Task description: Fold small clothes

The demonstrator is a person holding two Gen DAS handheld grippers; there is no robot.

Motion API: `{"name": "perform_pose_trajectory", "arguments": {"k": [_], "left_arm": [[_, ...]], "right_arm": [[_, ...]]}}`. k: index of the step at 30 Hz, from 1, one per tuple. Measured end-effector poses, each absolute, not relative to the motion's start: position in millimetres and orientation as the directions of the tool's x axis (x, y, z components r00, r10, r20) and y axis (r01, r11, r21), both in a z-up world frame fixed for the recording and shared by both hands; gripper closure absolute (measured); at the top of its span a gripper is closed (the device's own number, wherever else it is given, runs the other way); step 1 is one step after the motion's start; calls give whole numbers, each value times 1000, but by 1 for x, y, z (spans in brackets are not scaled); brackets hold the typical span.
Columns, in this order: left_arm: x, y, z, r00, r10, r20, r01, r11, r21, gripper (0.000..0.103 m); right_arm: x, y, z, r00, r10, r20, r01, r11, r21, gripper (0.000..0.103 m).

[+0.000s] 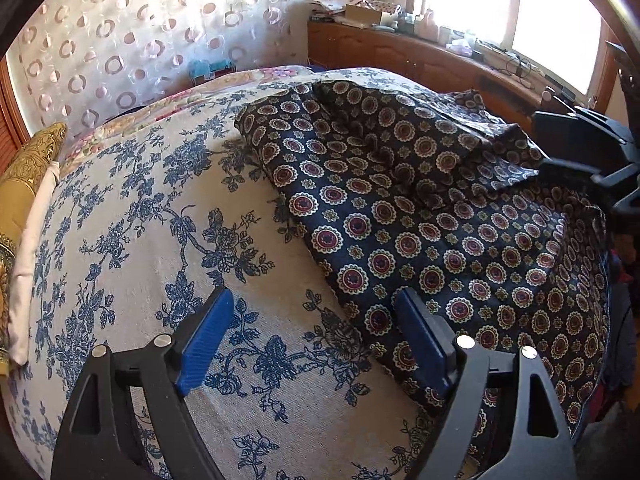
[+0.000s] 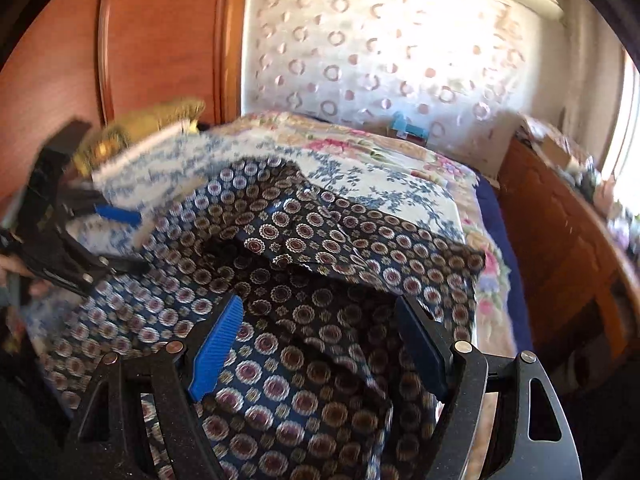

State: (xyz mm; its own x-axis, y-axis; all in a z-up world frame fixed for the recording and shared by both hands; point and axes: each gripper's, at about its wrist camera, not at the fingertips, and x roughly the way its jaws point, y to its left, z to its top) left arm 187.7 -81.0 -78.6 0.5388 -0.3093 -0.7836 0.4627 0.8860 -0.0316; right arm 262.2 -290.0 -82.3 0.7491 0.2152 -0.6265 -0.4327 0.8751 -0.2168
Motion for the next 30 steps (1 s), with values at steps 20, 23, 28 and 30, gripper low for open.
{"name": "perform_pose_trajectory", "arguments": {"k": [20,23,28,30], "left_arm": [[190,-83,-80,536,-308,-786,468,883,-27,16],[190,-83,-80,537,-309,-785,468,883,-27,16],[190,-82,-80,536,-309,-785,468,883,-27,16],[190,-83,-80,537,-309,-785,468,883,-27,16]], "right_arm": [[332,-227,-111,686,69,-724,-541,714,-445,21],[336,-229,-107,634,120,-764,-580,727,-367,58],[347,-239,-99,643,146,-752,-547,775,-317,98],[355,-254,-88,667,165,-727,-489,833,-260,98]]}}
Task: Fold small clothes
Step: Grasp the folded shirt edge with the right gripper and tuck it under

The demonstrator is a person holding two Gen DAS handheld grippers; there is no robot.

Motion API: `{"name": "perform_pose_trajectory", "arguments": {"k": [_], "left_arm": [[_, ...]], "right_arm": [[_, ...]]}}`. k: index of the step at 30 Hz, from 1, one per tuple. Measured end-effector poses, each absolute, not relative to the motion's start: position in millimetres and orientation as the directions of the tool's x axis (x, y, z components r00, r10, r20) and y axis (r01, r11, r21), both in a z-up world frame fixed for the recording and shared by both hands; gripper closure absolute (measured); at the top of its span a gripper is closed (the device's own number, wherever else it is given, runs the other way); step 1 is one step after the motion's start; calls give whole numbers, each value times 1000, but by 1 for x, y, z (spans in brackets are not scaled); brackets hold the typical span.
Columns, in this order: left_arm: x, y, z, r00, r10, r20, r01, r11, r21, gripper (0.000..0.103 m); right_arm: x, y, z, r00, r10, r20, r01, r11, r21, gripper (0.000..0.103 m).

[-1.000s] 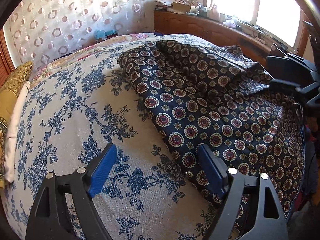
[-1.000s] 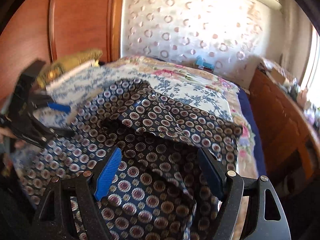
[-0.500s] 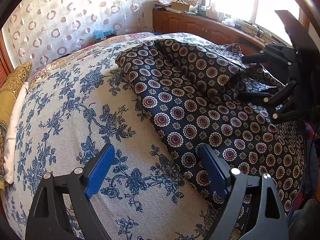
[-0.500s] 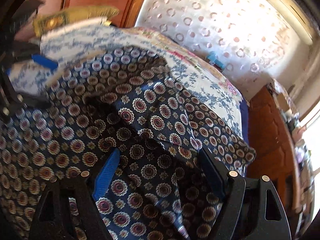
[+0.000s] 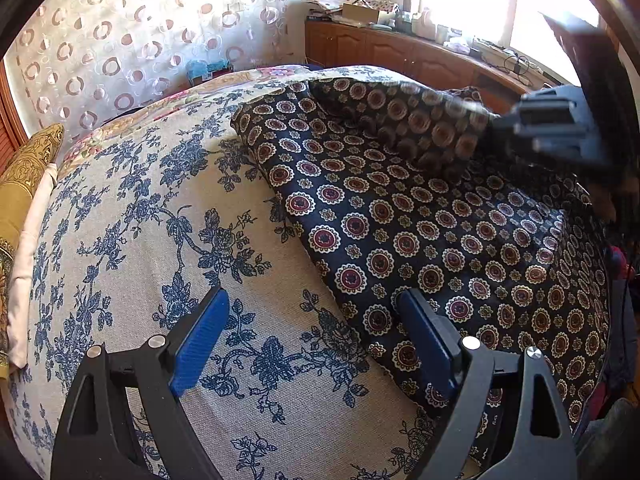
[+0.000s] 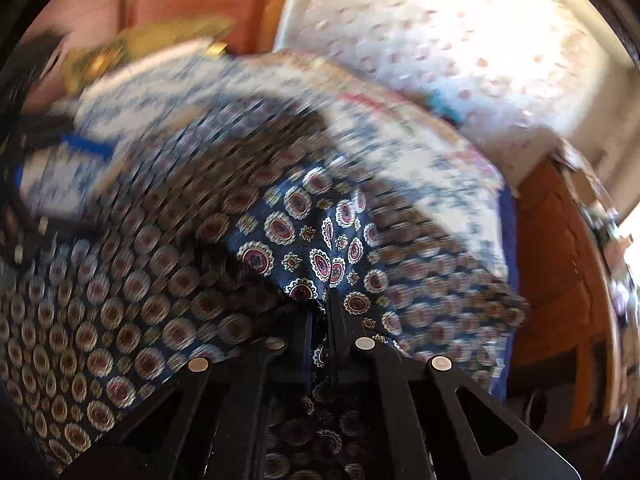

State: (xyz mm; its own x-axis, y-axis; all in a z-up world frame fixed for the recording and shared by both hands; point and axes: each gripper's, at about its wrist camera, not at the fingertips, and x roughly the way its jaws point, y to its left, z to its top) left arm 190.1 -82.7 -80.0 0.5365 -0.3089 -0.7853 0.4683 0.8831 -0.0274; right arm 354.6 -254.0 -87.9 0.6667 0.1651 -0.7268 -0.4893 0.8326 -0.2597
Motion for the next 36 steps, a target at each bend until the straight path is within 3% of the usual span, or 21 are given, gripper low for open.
{"name": "perform_pose_trajectory", "arguments": {"k": [6,9,13,18,26,27,29,32,36], "left_arm": [[190,-83,-80,537,-309,-785,468,883,-28,16],[190,-82,-80,537,-309,-785,468,883,-28,16],[191,-82,-80,537,-309,-785,468,883,-28,16],[190,-82,-80,537,-309,-785,468,883,-28,16],[190,-82,-79,541,-302,-785,462,887,-23,16],[191,-81,-79,543,-300,-784,456,890,-24,16],[190,-77,-76,553,-304,-776,445,895,-34,16],[184,-71,-67,579,-310,-755,424,904,-46,16],[170,-70,-44,616,-346,-708,433,899,-64,16]], "right_arm": [[392,-312,-78,674,136,-726,-275,959,-75,97],[401,-330,-86,683,48,-729,-170,981,-95,84],[396,-342,-84,693,111,-712,-175,984,-17,77],[382,-344,-85,690,181,-701,-251,968,3,52],[390,-345,-116,606,189,-773,-316,949,-15,50],[388,-344,-117,610,190,-769,-325,945,-24,52],[383,-340,-118,614,205,-762,-360,932,-39,77],[363,-338,-109,641,200,-742,-373,925,-73,99],[345,-349,-97,666,209,-716,-372,925,-76,101]]}}
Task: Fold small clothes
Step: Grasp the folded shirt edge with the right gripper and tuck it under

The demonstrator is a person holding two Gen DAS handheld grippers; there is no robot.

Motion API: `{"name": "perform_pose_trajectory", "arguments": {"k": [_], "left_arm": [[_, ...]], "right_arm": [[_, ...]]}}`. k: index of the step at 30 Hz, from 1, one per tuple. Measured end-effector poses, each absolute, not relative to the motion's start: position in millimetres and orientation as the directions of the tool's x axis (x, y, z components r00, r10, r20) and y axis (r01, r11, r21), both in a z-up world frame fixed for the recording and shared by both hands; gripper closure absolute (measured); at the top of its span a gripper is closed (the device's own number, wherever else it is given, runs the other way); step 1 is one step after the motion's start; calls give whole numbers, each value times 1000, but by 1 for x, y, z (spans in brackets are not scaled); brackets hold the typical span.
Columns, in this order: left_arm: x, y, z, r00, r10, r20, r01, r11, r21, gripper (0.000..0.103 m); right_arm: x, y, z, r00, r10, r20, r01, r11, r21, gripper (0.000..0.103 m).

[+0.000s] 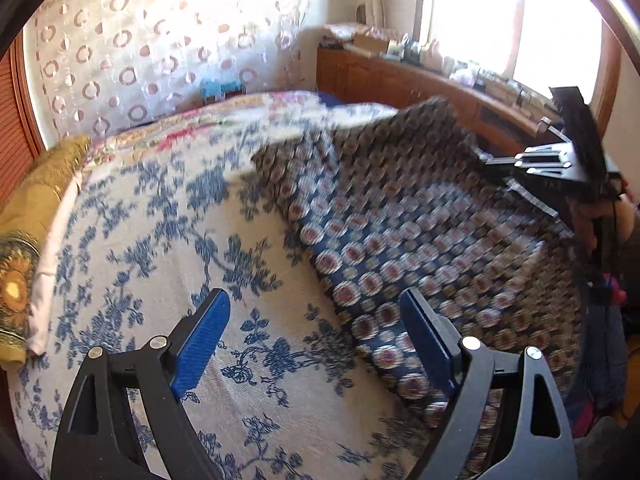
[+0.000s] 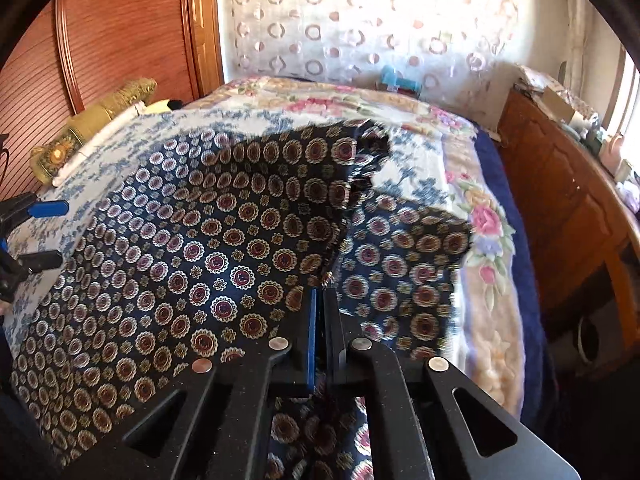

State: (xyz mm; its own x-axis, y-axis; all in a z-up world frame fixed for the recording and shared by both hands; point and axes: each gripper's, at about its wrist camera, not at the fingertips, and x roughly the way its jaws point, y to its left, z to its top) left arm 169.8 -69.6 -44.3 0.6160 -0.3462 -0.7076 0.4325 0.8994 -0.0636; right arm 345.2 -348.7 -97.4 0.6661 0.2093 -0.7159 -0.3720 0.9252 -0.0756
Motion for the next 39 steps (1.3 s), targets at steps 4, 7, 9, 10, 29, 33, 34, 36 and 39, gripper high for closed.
{"name": "perform_pose_trajectory", "arguments": {"k": [4,7,9,10,29,33,34,36,39], "left_arm": [[163,-74,-34,629,-367,-685,440,895,-76,16],[163,-77,-39,623,-368,-690,448,891,-71,16],[166,-78,-43,616,-372,-695,445,892,-83,16],[167,-78,-45,610,-378,-697,447,890,-92,16],[151,-101,-53,583,-379,-719,492,869,-59,16],[146,-103,-56,575,-373,-728,493,868,-56,16],[144,-102,-57,571,-374,-731,494,868,-58,16],[138,-101,-59,561,-382,-734,500,864,-67,16],[126,-98,-62,540,-404,-738,519,850,-86,16]], "right_arm": [[329,-365,-86,687,195,-700,-334,940,-65,102],[321,-374,-84,687,192,-701,-314,948,-47,102],[314,-373,-87,689,185,-701,-315,947,-59,102],[313,-369,-89,695,166,-699,-311,947,-85,102],[251,-370,-80,758,122,-640,-190,981,-38,84],[213,-364,-85,757,153,-635,-196,981,3,63],[205,-364,-86,755,170,-634,-202,979,21,61],[186,-358,-89,755,185,-629,-209,977,36,55],[160,-355,-91,764,166,-624,-196,980,22,49]]}}
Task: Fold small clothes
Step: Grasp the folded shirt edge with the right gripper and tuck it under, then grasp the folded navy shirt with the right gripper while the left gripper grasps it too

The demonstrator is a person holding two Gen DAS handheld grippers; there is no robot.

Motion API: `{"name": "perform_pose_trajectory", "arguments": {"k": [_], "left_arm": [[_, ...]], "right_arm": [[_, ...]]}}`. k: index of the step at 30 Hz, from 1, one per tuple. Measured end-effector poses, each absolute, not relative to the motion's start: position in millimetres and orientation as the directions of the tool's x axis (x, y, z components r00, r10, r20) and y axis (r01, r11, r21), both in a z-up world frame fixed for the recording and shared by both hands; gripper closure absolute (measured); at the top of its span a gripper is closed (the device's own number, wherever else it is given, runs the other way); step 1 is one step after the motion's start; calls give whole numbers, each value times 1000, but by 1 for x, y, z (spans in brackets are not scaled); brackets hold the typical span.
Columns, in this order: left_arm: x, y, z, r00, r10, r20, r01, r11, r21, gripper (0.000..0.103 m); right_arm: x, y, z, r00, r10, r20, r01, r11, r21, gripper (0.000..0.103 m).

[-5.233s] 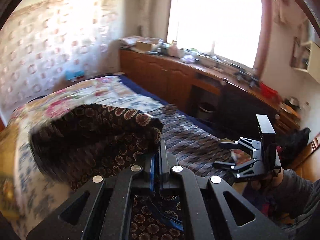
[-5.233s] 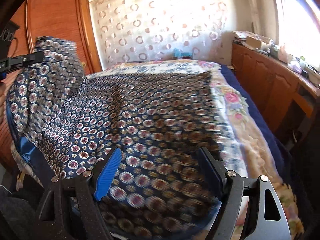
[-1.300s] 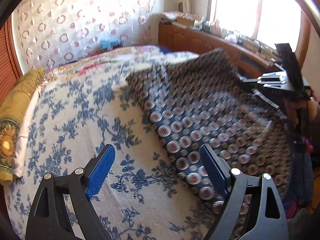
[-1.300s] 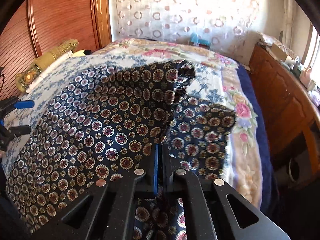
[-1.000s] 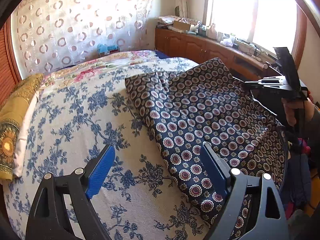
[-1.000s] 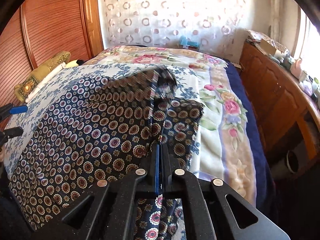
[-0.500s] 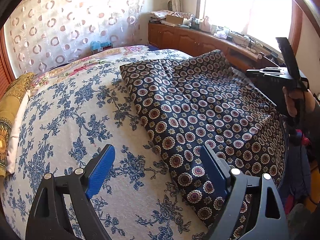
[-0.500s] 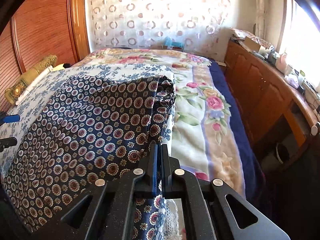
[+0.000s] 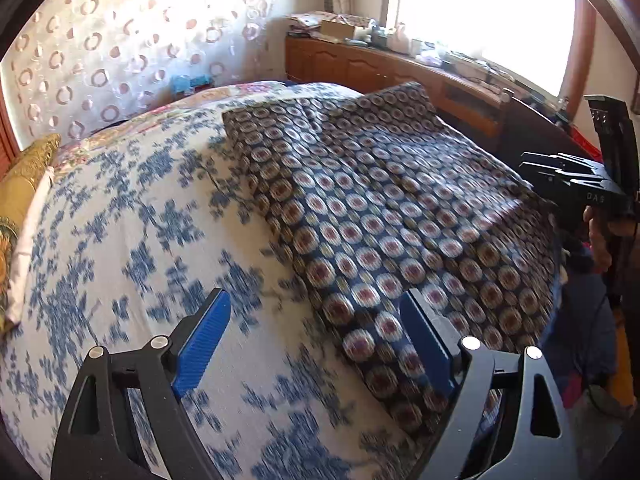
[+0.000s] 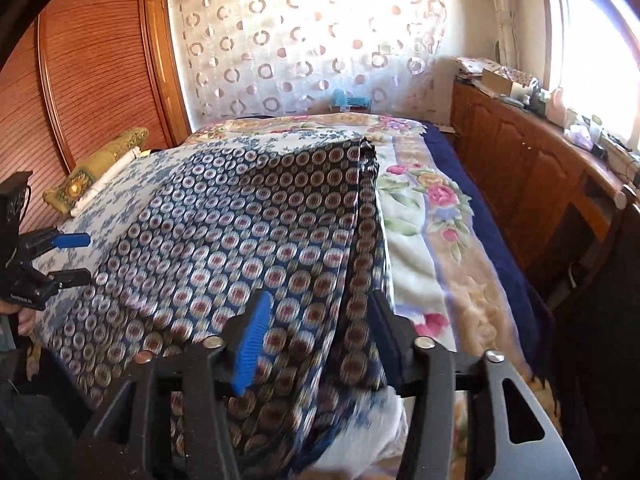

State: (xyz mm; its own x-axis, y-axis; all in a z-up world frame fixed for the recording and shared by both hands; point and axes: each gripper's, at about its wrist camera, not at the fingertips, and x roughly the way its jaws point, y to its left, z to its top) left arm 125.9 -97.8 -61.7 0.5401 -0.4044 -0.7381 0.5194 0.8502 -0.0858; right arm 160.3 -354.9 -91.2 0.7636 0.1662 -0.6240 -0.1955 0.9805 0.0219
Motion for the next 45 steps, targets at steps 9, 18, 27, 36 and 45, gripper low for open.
{"name": "perform_pose_trajectory", "arguments": {"k": [9,18,27,36,45], "left_arm": [[91,-93,-66,499,-443,-745,556,823,-117,25],[67,-95,-77,452,-471,-757,576,803,-155,46],[55,-103,-76,445,-498,-744,606,779,-159,68],[56,-106,-77,433,-528,-731,618,764,-186,93],[70,-98,-29,502,-612,-612,625,745,-232,99]], "right_arm": [[129,-366,-108,755,147,-639,-139,988,63,45],[117,-379,-118,736,135,-663,-101,991,90,45],[111,-369,-123,719,174,-673,-155,984,88,45],[104,-360,-122,707,193,-680,-212,976,56,83],[102,-382,-90,772,311,-554,-251,950,184,101]]}}
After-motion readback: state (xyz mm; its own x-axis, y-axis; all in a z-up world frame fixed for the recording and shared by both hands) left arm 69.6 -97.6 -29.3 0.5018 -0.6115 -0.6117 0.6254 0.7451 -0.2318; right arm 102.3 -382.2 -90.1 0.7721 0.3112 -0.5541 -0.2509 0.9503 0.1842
